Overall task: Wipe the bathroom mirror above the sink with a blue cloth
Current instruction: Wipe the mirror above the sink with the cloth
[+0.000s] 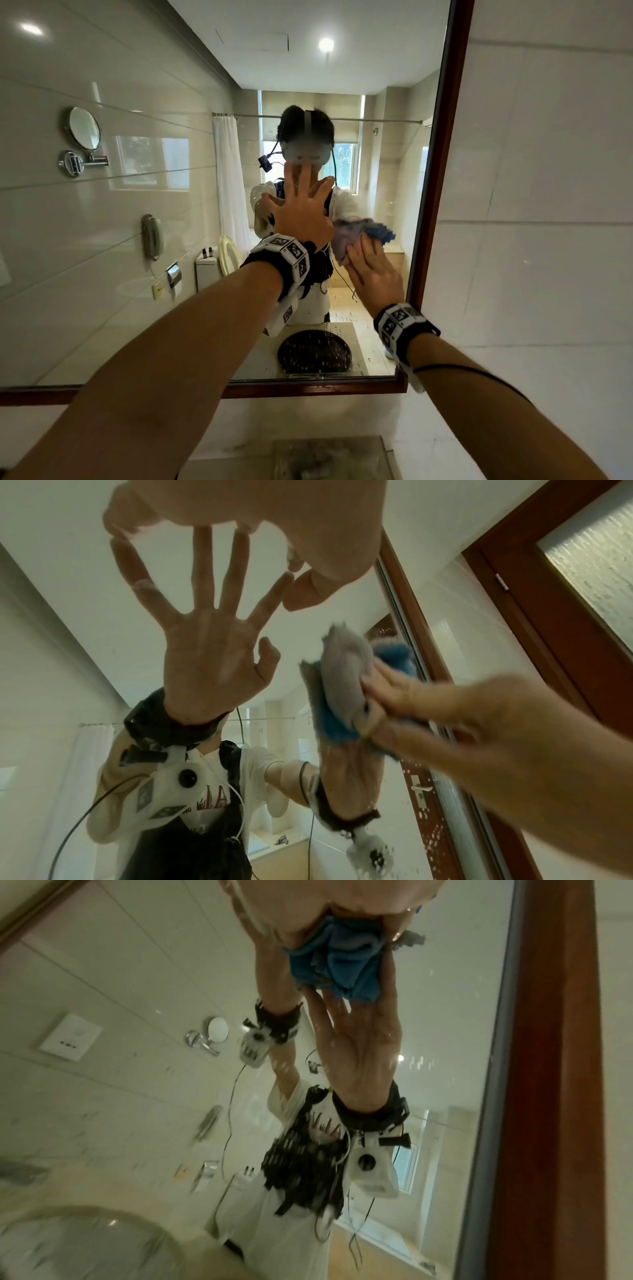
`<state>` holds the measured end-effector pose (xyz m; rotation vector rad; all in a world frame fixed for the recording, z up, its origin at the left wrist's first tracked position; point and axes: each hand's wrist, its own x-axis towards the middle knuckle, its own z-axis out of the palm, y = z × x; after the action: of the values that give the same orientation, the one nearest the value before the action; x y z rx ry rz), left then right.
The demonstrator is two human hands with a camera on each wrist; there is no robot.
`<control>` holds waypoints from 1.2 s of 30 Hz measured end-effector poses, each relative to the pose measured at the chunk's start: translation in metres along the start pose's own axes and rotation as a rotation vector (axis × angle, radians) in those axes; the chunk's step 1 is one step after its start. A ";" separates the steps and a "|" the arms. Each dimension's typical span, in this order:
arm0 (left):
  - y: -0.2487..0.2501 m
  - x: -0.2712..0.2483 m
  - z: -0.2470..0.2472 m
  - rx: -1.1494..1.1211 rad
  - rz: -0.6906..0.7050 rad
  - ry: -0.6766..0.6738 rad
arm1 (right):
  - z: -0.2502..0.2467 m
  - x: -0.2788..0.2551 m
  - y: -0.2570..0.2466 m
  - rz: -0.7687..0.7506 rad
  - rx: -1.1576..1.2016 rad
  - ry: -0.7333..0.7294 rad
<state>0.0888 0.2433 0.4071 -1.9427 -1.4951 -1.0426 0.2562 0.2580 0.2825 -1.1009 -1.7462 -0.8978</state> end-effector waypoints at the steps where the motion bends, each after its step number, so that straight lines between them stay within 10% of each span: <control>1: 0.001 0.001 0.000 0.002 -0.007 -0.010 | 0.002 -0.012 -0.002 0.003 0.001 -0.029; 21: 0.004 0.001 0.010 -0.022 -0.032 0.058 | -0.040 0.143 0.029 0.146 0.001 0.073; 36: 0.032 -0.004 0.046 0.015 -0.169 0.175 | 0.012 -0.054 -0.001 0.193 0.002 -0.062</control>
<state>0.1313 0.2658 0.3792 -1.6894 -1.5835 -1.2357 0.2643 0.2520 0.2284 -1.2840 -1.6571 -0.7505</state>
